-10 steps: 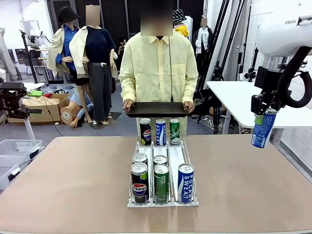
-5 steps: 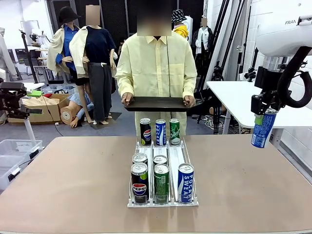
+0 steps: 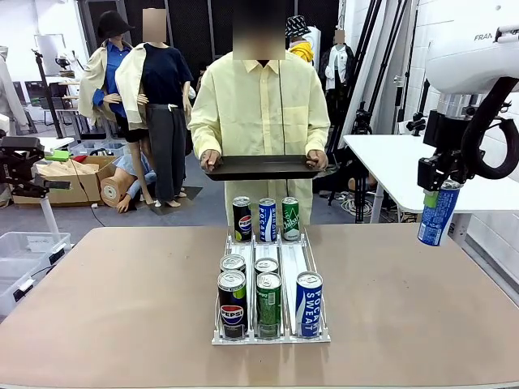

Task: Retrieve and hand over the desired beverage to the person.
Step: Place the picked can on the Handle tray extended by the person.

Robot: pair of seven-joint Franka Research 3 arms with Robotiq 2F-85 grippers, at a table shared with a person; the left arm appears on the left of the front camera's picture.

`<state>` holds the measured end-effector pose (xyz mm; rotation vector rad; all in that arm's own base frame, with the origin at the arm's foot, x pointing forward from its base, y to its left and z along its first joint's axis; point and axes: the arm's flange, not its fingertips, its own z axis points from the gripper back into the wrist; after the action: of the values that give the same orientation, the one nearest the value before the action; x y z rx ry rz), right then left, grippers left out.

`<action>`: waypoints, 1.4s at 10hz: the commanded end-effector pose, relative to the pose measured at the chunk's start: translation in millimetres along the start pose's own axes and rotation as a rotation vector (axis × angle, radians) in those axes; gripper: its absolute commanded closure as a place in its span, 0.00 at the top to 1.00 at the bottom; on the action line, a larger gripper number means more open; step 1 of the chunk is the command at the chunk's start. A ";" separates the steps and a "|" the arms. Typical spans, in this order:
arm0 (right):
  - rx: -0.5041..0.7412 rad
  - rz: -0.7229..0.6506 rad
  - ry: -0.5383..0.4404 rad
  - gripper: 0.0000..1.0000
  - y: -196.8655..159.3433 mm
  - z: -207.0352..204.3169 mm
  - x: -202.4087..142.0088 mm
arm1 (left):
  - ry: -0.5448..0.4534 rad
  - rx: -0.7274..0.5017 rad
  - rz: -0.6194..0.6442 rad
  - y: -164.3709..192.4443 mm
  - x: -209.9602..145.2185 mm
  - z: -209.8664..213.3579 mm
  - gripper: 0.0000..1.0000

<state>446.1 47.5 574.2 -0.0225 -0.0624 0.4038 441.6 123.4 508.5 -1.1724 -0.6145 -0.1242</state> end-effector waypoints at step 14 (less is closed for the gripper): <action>-0.005 -0.017 -0.008 0.09 0.8 2.9 0.3 | -0.005 -0.002 -0.002 -1.1 0.5 0.9 1.00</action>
<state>446.1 47.5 574.2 -0.0225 -0.0624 0.4037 441.6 123.4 508.5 -1.1724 -0.6145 -0.1242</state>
